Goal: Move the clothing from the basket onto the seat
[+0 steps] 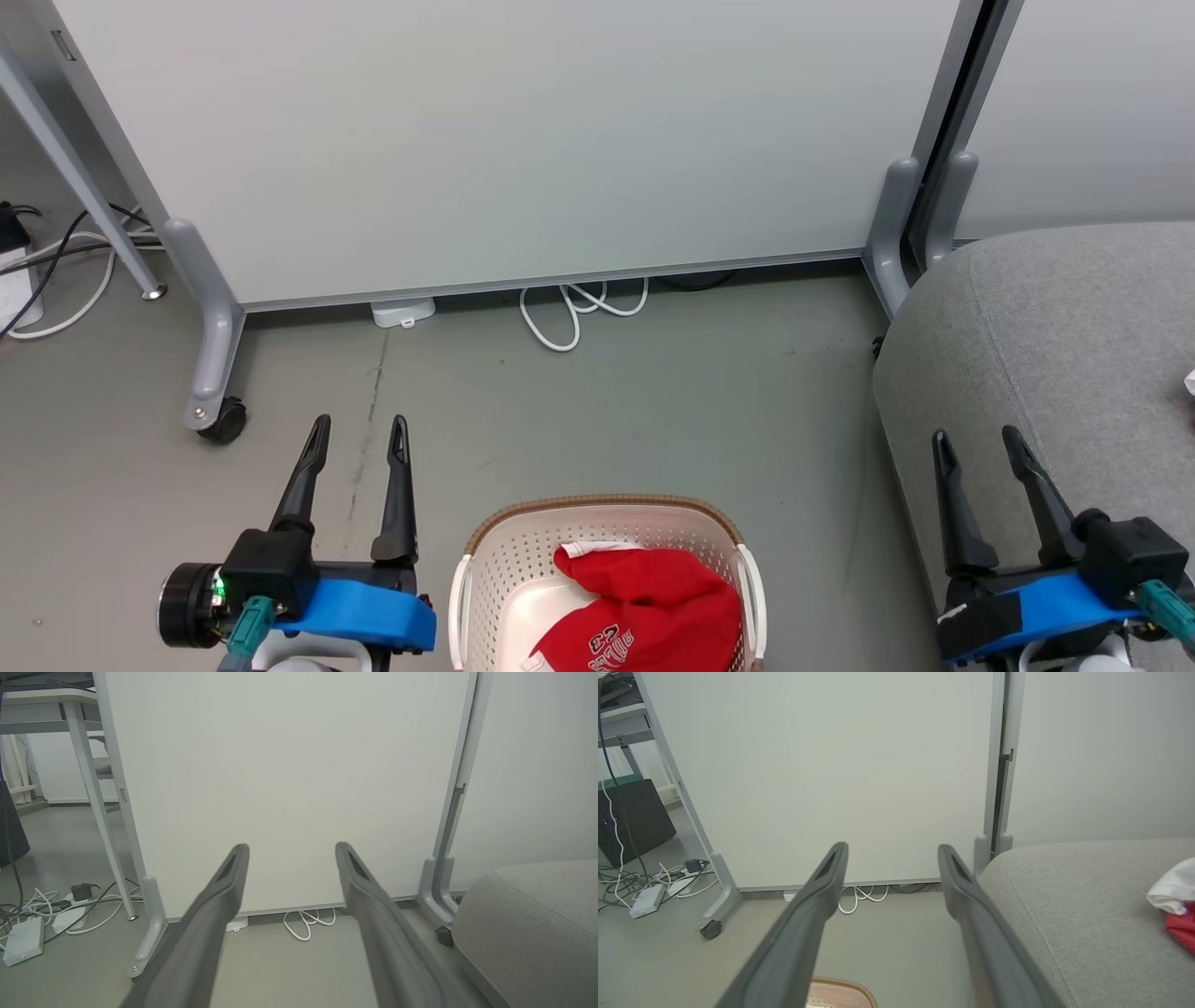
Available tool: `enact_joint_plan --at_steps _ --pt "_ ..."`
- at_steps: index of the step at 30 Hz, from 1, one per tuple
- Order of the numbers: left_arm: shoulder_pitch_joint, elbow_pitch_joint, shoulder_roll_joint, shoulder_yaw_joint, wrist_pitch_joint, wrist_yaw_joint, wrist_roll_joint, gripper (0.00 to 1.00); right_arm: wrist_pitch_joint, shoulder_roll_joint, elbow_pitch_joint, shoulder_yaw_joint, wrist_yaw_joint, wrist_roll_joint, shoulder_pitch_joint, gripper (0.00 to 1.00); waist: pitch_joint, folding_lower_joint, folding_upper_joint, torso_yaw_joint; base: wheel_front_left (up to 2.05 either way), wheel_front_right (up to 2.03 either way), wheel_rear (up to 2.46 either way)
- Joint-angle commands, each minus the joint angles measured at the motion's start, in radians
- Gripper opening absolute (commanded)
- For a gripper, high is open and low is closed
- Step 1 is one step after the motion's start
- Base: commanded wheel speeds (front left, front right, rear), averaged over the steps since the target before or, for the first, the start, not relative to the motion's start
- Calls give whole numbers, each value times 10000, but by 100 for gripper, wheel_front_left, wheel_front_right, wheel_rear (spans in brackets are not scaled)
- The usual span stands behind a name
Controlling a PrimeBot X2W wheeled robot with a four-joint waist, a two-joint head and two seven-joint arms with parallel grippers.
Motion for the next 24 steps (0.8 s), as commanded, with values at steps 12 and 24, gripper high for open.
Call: enact_joint_plan --at_steps 12,24 --pt "206 57 -55 103 -47 -101 -41 100 -5 213 -22 -25 1 -86 383 100 -54 1 -1 14 0 0 0" --pt "126 118 -57 67 -47 -114 -6 100 -5 285 52 34 1 -85 291 100 -98 1 -1 -37 0 0 0"
